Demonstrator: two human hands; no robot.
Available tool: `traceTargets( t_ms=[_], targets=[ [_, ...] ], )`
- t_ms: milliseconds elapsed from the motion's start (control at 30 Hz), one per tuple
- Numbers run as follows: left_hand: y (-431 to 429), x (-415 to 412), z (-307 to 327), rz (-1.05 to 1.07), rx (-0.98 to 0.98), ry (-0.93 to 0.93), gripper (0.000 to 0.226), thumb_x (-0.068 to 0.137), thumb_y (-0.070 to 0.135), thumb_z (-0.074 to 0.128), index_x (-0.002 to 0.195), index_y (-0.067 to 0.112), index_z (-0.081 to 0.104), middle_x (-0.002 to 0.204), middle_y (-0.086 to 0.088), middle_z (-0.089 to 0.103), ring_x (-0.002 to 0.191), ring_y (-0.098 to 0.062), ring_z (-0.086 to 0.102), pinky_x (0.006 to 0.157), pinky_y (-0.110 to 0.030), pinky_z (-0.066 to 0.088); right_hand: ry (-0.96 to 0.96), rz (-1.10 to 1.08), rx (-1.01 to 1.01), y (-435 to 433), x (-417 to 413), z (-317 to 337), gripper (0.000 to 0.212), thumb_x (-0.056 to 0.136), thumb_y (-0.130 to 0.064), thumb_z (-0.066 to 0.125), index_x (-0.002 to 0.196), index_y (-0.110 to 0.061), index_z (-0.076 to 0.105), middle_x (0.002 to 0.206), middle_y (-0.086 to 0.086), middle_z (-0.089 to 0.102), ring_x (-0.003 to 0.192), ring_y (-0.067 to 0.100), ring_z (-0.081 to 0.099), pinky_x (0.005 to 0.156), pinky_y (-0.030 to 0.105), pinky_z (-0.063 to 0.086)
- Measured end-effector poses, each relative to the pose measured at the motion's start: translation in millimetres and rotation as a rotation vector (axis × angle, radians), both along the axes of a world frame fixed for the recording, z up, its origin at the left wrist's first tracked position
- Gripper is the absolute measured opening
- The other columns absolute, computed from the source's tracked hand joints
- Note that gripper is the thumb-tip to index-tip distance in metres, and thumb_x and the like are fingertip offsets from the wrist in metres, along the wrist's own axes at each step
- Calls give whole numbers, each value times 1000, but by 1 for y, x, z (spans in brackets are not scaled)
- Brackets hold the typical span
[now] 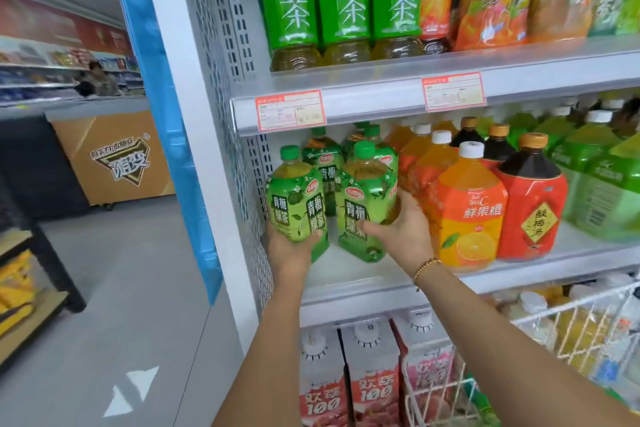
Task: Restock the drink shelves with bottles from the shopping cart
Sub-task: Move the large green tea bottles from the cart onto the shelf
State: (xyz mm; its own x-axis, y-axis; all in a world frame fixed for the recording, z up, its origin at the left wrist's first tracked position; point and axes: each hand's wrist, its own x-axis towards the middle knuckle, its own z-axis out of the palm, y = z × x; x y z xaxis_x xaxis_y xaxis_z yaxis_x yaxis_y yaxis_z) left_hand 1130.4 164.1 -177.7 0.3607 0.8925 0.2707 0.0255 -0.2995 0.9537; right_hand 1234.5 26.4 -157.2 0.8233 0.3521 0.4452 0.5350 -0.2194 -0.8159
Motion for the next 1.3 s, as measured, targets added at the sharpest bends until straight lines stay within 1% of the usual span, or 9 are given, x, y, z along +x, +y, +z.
traceTargets(
  t_ms=[100,233,333,533,833,967,1033,1233,1300],
  targets=[
    [13,7,3,47,-38,11,76,69,6,80,133,5,40,128,-12,56,118,-27,53,93,-28,39,27,76,-24,15,8,-4,82,66,-36,80,135,-11,44,124,2,57,115,21,53,100,33,45],
    [34,16,4,113,-12,41,78,67,9,82,134,5,41,132,-16,51,123,-28,48,99,-33,40,-20,107,-4,22,10,-9,79,76,-30,75,142,-11,35,132,4,47,127,19,40,102,18,31],
    [48,23,2,156,-14,92,81,67,14,82,137,10,40,134,-20,43,127,-30,40,102,-39,38,-35,122,-14,24,12,-18,86,79,-30,73,147,-18,23,135,8,38,124,17,39,97,8,25],
    [68,39,-1,137,-35,31,70,74,11,77,135,7,43,131,-12,56,117,-30,55,95,-34,44,-9,170,-16,30,19,-27,93,78,-35,72,148,-34,11,126,9,33,113,19,46,103,29,41],
    [84,65,0,161,-94,157,80,85,25,68,149,23,21,145,-24,26,131,-39,35,103,-40,38,-25,166,-6,32,21,-30,91,80,-38,69,150,-28,11,130,8,31,116,20,47,100,34,44],
    [87,69,-4,189,-40,118,69,93,19,57,150,12,19,152,-14,29,136,-31,34,109,-34,31,-19,169,-28,30,20,-29,86,83,-39,66,150,-23,14,147,8,26,130,20,38,107,24,34],
    [91,72,-4,206,-47,126,65,95,18,54,149,10,19,152,-11,30,137,-29,34,110,-33,28,-35,169,-37,30,20,-29,84,84,-41,63,150,-22,15,149,8,30,135,20,32,108,25,31],
    [85,75,-3,209,-71,160,64,98,22,47,151,13,13,153,-12,28,134,-31,39,105,-34,36,-63,173,-76,31,23,-33,89,82,-36,68,150,-22,13,142,6,43,129,20,42,106,34,39],
    [84,77,0,220,-81,216,64,97,22,48,150,6,14,152,-15,28,134,-33,39,105,-35,37,-60,149,-99,32,21,-34,94,78,-31,72,150,-24,12,138,9,39,120,23,48,104,36,42]
  ],
)
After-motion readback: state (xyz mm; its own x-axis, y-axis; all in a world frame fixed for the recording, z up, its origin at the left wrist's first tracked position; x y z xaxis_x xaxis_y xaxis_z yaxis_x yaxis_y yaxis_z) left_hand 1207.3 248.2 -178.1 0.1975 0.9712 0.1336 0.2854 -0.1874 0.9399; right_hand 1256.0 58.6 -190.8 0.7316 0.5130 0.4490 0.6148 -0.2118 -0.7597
